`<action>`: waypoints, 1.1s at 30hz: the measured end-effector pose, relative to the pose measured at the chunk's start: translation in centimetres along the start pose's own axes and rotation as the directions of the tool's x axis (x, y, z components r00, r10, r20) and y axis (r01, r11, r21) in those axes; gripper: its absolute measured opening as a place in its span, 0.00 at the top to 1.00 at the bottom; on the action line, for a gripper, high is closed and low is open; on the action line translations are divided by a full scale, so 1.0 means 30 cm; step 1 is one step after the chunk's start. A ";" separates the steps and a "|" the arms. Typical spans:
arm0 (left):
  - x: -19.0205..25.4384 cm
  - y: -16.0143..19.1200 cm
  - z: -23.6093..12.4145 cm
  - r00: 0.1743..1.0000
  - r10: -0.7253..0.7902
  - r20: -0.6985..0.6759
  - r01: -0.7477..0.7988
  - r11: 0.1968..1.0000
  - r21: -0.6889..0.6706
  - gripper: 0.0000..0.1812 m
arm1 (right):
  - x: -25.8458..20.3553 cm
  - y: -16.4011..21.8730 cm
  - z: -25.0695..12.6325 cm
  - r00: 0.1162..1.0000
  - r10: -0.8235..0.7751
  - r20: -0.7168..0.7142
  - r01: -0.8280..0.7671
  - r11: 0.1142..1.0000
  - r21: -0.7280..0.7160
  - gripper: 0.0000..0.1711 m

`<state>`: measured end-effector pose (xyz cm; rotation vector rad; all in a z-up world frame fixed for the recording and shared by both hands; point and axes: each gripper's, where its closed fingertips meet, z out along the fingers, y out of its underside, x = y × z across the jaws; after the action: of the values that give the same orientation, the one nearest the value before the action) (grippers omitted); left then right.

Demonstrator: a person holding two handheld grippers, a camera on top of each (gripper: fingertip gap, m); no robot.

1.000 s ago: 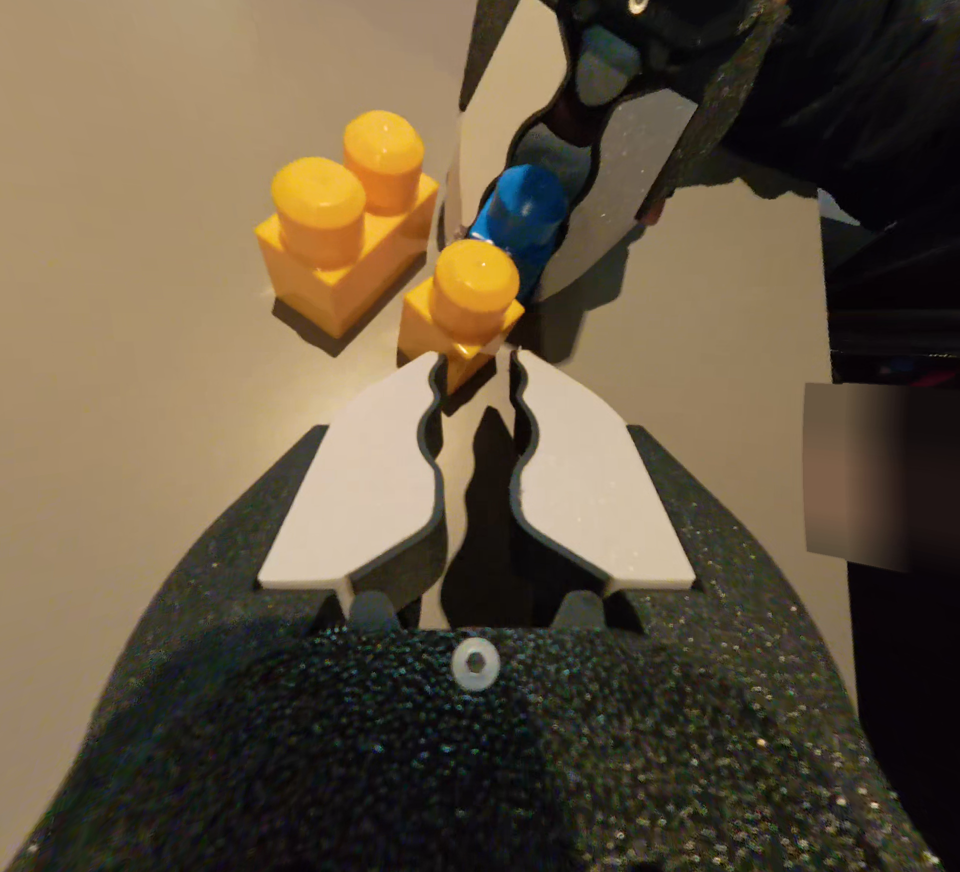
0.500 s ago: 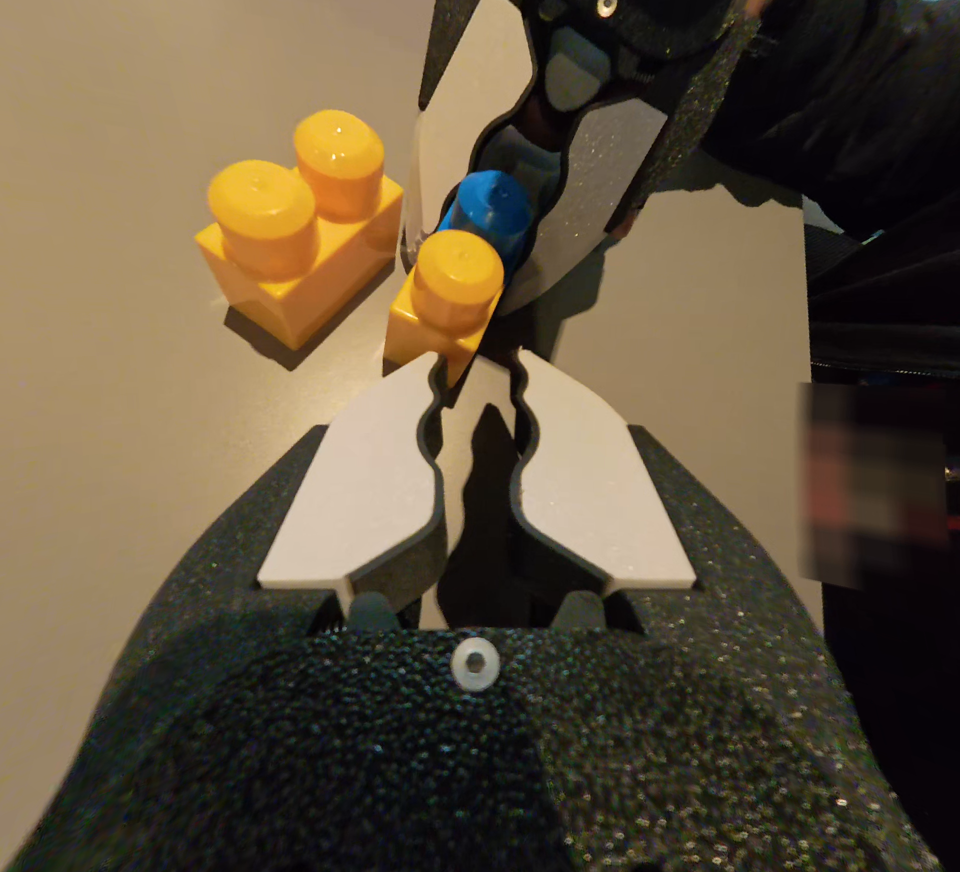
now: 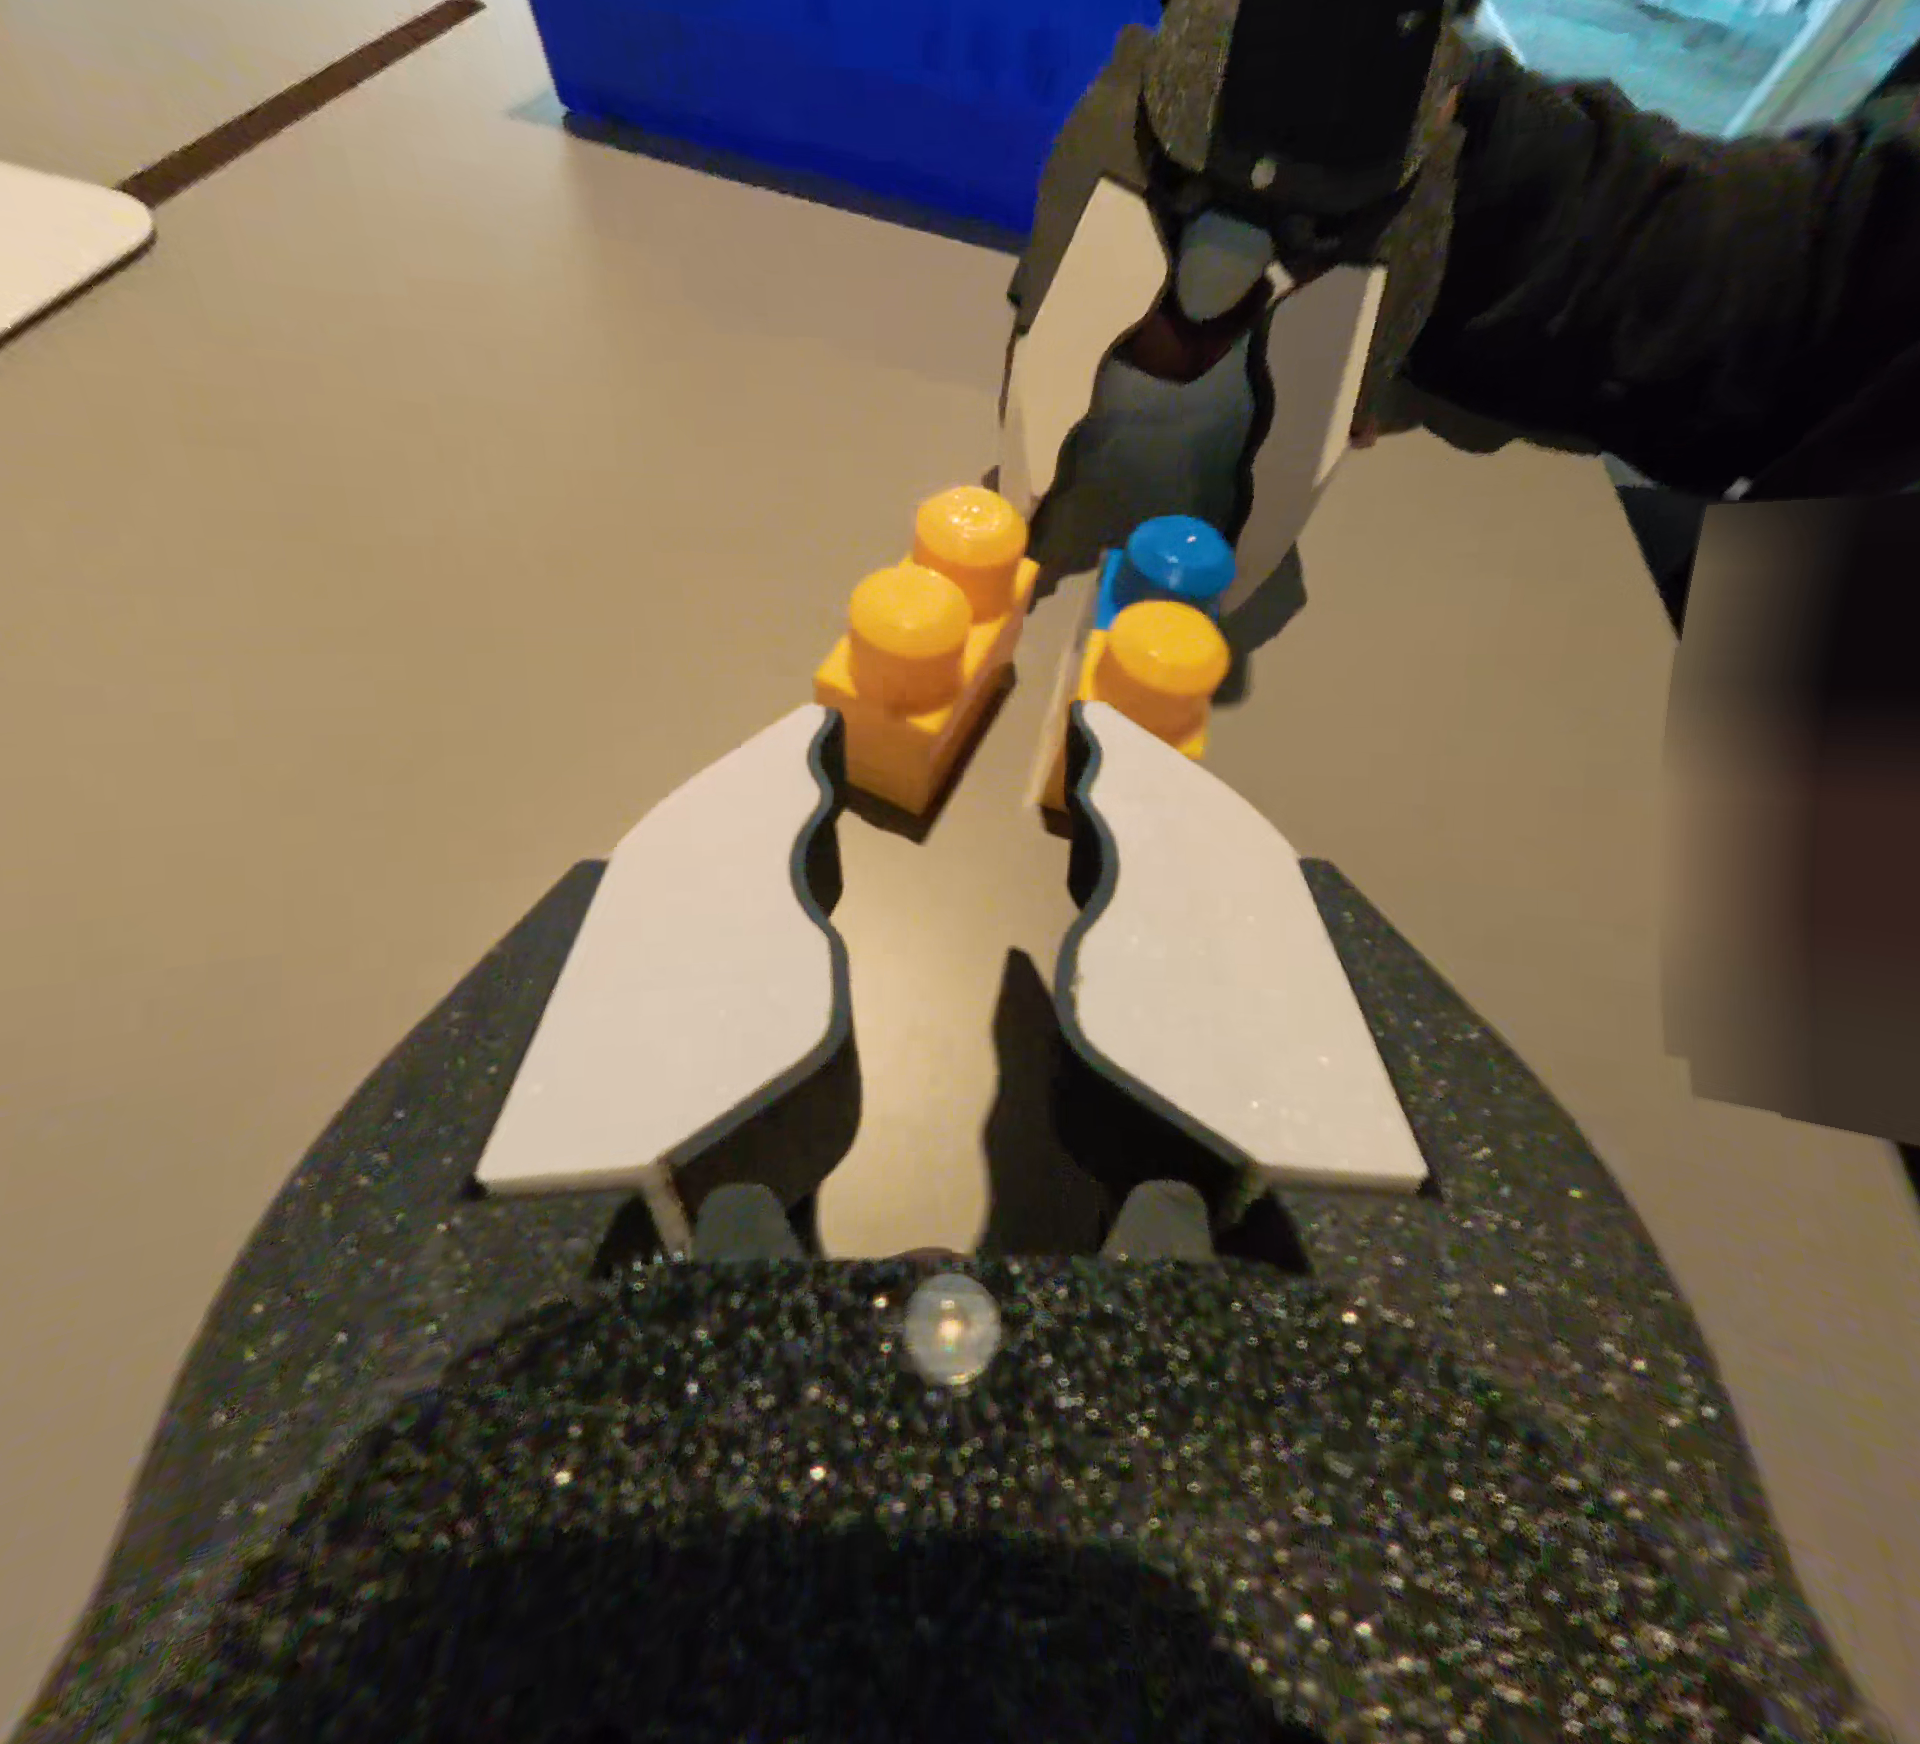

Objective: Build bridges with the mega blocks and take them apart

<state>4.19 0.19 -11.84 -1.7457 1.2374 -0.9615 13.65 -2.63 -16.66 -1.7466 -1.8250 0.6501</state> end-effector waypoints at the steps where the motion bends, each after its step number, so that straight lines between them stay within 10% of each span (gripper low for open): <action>1: -0.017 0.009 0.018 0.999 0.025 -0.019 -0.025 0.999 -0.021 0.78 | 0.013 -0.002 -0.009 1.000 0.009 -0.013 -0.009 1.000 0.012 0.65; 15: -0.043 0.123 0.169 0.968 0.139 -0.210 -0.199 0.933 -0.299 0.80 | 0.081 0.034 -0.014 0.996 0.041 -0.081 -0.040 0.999 0.018 0.67; 33: 0.076 -0.068 0.093 0.977 0.198 -0.083 -0.210 0.962 -0.172 0.81 | 0.061 -0.217 -0.160 0.994 0.051 -0.098 -0.005 0.907 0.421 0.65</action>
<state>7.99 -1.07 -10.85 -1.6928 1.5550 -0.8117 11.96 -1.20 -8.68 -1.4879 -1.4561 0.8711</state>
